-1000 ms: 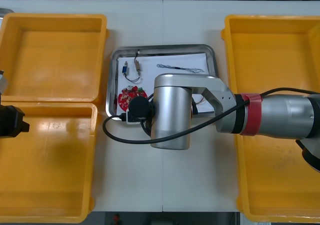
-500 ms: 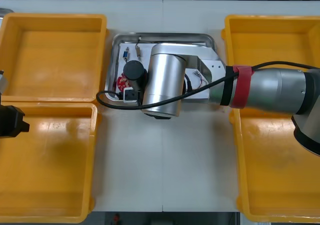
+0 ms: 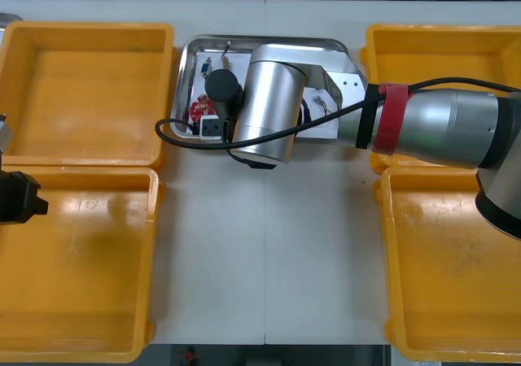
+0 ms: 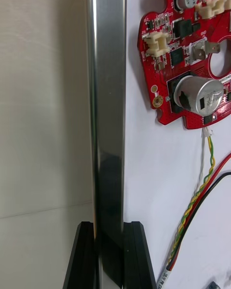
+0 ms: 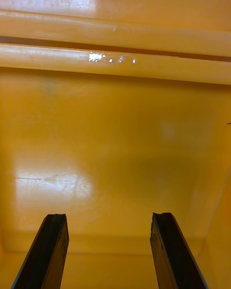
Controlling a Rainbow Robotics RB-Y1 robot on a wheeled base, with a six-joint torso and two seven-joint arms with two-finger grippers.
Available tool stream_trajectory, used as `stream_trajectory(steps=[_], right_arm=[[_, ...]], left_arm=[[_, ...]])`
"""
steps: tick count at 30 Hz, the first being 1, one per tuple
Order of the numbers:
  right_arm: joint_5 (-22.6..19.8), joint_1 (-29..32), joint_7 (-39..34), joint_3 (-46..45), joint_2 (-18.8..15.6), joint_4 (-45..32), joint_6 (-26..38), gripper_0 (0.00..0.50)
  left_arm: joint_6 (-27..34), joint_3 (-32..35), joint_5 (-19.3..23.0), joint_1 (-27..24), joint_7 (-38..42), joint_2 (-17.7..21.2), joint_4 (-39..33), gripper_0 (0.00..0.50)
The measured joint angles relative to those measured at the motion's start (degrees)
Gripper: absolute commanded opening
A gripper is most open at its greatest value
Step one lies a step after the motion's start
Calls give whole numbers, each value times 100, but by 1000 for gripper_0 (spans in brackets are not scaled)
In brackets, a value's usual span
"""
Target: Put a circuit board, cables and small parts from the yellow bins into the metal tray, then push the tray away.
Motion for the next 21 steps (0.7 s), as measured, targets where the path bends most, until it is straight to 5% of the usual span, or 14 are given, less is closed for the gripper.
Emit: stream_trajectory(steps=[21], right_arm=[[45,-157,508,0,238,1192,-1067,0]], left_arm=[[0,0,0,0,0,0,-1,500]])
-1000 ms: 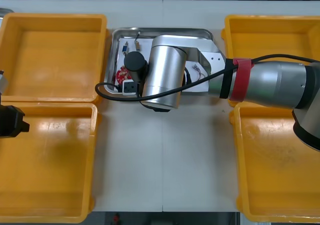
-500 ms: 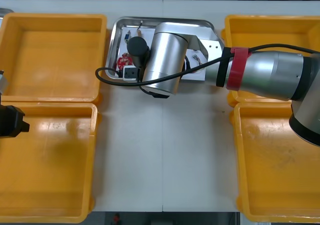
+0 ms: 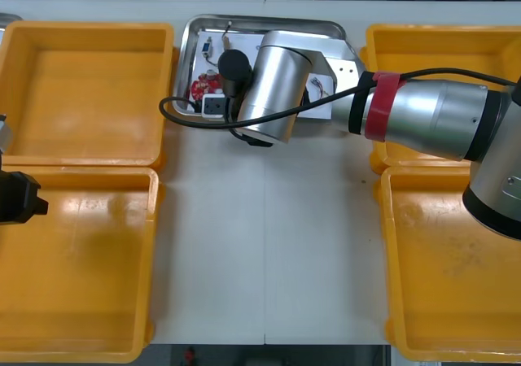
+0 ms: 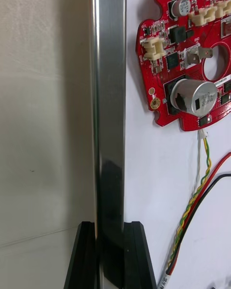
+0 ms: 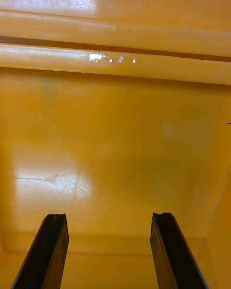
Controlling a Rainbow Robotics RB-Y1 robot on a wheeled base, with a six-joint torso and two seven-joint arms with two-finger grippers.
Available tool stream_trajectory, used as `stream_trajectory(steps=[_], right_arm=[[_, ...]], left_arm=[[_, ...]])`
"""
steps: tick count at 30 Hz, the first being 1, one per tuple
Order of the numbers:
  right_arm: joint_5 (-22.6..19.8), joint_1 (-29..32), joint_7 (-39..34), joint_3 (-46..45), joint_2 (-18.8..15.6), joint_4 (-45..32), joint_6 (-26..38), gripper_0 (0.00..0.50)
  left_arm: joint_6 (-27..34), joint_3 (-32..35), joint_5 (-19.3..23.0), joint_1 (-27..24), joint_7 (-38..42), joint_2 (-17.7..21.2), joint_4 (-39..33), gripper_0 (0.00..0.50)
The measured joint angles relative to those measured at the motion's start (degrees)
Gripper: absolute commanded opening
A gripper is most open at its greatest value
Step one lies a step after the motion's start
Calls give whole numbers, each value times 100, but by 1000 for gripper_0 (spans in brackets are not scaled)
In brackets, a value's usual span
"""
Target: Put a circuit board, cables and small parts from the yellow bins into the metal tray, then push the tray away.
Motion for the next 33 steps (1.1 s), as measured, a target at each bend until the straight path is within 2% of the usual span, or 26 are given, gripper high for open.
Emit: stream_trajectory(steps=[11,20,22,23,24,25,26,27,28,33], right_arm=[[44,-32,795,0,34,526,-422,0],[112,-36,801,0,109,725,-450,0],[131,-37,801,0,141,790,-454,33],[136,-37,801,0,154,811,-456,100],[137,-37,801,0,164,827,-464,192],[137,-37,801,0,174,842,-477,243],[138,-37,801,0,181,852,-478,373],[138,-37,801,0,187,862,-478,479],[138,-37,801,0,192,869,-478,500],[139,-43,801,0,200,873,-478,500]], left_arm=[[0,0,0,0,0,0,0,500],[0,0,0,0,0,0,0,500],[0,0,0,0,0,0,0,500],[0,0,0,0,0,0,0,500],[0,0,0,0,0,0,0,500],[0,0,0,0,0,0,0,500],[0,0,0,0,0,0,0,500],[0,0,0,0,0,0,0,500],[0,0,0,0,0,0,0,500],[0,0,0,0,0,0,0,500]])
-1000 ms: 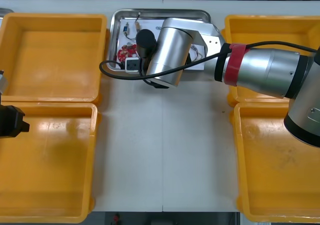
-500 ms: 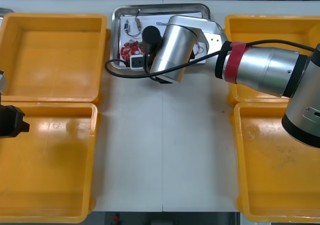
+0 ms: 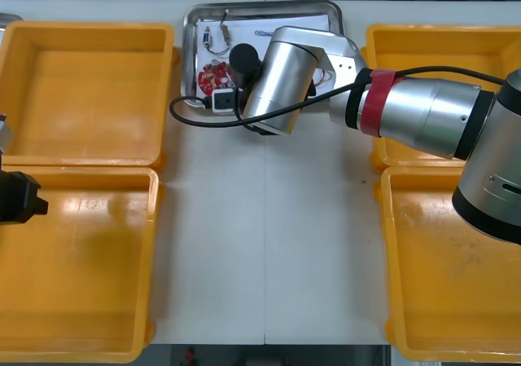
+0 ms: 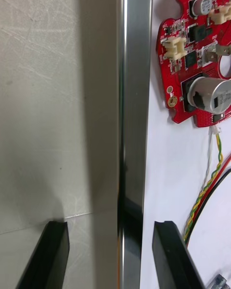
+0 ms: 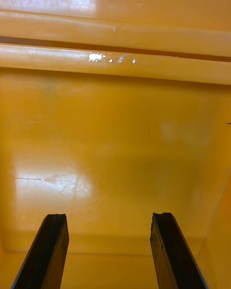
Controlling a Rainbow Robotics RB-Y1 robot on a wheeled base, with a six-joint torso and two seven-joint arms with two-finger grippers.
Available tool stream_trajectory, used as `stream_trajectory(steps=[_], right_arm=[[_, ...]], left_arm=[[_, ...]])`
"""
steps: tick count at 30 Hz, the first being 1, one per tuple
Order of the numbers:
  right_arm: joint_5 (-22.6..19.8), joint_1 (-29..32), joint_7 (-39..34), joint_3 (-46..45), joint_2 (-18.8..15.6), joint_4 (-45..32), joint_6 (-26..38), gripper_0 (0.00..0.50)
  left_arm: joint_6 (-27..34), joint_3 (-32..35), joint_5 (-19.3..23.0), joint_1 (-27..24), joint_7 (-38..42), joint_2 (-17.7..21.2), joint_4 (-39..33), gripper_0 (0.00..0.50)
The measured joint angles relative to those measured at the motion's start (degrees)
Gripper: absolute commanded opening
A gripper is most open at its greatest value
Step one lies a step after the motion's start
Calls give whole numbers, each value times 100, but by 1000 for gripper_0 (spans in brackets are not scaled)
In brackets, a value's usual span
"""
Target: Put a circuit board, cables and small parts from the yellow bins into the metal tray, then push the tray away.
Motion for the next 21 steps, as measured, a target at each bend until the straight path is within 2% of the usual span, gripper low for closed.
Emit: stream_trajectory(steps=[5,10,13,16,21], right_arm=[[-13,-13,0,-23,5,-18,124,500],[-301,-19,0,-313,5,-232,782,500],[-301,-8,0,-564,4,-559,1203,500],[-199,99,0,-958,4,-1022,1669,500],[262,450,0,-1691,4,-1901,2567,500]], left_arm=[[0,0,0,0,0,0,0,500],[0,0,0,0,0,0,0,500],[0,0,0,0,0,0,0,500],[0,0,0,0,0,0,0,500],[0,0,0,0,0,0,-1,500]])
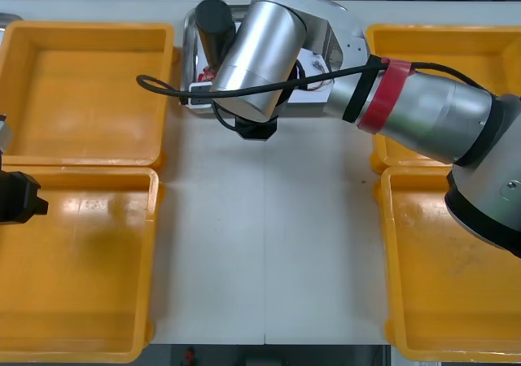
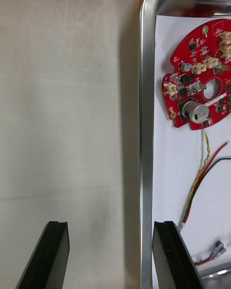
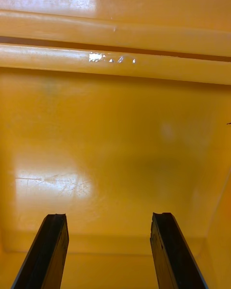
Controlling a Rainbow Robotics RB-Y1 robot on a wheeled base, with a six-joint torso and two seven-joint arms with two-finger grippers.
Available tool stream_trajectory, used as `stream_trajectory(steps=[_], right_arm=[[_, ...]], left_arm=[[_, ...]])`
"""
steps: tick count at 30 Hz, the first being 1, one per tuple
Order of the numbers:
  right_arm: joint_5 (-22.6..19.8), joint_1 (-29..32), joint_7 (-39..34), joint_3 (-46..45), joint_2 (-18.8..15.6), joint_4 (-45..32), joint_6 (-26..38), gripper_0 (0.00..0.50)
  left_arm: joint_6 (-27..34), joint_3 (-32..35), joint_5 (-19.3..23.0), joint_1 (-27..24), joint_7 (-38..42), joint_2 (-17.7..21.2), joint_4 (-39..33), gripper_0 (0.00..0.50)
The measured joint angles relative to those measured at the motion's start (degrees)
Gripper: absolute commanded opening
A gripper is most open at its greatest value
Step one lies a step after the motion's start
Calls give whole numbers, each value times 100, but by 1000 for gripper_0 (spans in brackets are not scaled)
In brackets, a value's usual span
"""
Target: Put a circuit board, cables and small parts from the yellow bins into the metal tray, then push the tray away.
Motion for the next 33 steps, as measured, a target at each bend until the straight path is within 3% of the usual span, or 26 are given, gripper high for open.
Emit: stream_trajectory(steps=[15,21,26,33], right_arm=[[400,1398,-3,-1859,-5,-2448,2645,500],[405,2154,-170,-2731,-57,-3439,2692,500],[443,2706,-1143,-3228,-211,-4181,2692,500],[599,3305,-1910,-3626,-545,-4886,2693,500]], left_arm=[[0,0,0,0,0,0,-2,500],[0,0,0,0,0,0,-3,500],[0,0,0,0,0,0,-3,500],[0,0,1,0,0,0,-4,500]])
